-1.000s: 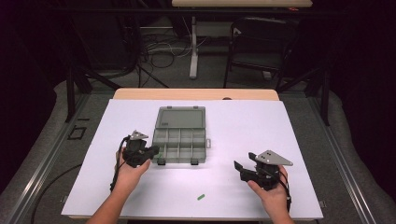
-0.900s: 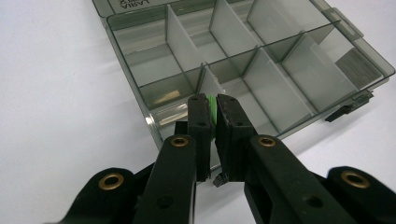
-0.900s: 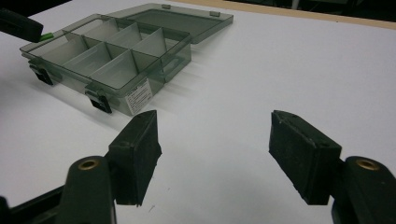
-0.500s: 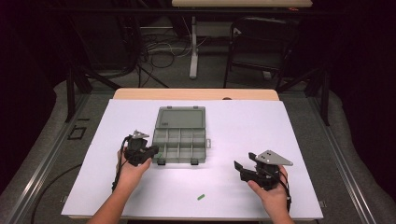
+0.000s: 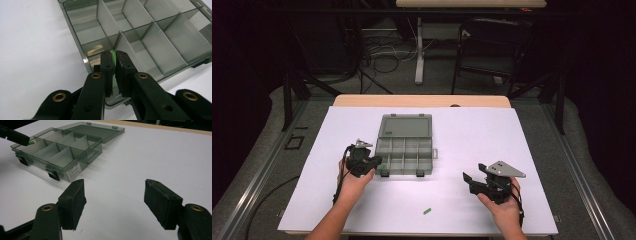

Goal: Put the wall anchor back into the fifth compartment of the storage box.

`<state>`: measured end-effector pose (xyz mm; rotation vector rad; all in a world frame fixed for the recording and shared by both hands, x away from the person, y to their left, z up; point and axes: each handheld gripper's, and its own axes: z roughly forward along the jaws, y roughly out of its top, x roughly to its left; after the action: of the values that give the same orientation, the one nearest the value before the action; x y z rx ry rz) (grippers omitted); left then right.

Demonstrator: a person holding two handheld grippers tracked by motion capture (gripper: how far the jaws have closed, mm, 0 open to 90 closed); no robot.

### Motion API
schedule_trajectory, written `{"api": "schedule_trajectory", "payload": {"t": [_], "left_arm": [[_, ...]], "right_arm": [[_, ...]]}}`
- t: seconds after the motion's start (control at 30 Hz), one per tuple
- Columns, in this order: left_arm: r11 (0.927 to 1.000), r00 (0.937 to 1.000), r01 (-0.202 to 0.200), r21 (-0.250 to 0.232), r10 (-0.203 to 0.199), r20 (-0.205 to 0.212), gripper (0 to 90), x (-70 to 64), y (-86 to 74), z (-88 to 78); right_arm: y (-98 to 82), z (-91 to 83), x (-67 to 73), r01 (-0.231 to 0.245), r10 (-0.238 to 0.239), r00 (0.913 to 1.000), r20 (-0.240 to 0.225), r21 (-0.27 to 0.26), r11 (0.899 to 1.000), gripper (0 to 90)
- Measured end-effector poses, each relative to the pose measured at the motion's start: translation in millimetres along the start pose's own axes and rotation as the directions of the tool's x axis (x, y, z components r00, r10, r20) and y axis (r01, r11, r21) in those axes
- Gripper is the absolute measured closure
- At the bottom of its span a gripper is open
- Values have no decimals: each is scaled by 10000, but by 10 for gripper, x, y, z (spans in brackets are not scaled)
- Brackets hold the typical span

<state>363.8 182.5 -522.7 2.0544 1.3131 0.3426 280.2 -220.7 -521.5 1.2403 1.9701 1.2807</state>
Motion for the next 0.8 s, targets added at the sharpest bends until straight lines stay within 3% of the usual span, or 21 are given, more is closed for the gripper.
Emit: {"api": "schedule_trajectory", "payload": {"t": [0.33,0.8], "left_arm": [[9998,10000,54,-167,-53,74,777,-4,-9,-33],[9964,9985,-75,-847,121,537,531,-85,-23,-168]], "right_arm": [[3,-8,-4,69,-67,9999,-98,241,9997,326],[0,-4,1,44,-41,9999,-111,256,9997,326]]}}
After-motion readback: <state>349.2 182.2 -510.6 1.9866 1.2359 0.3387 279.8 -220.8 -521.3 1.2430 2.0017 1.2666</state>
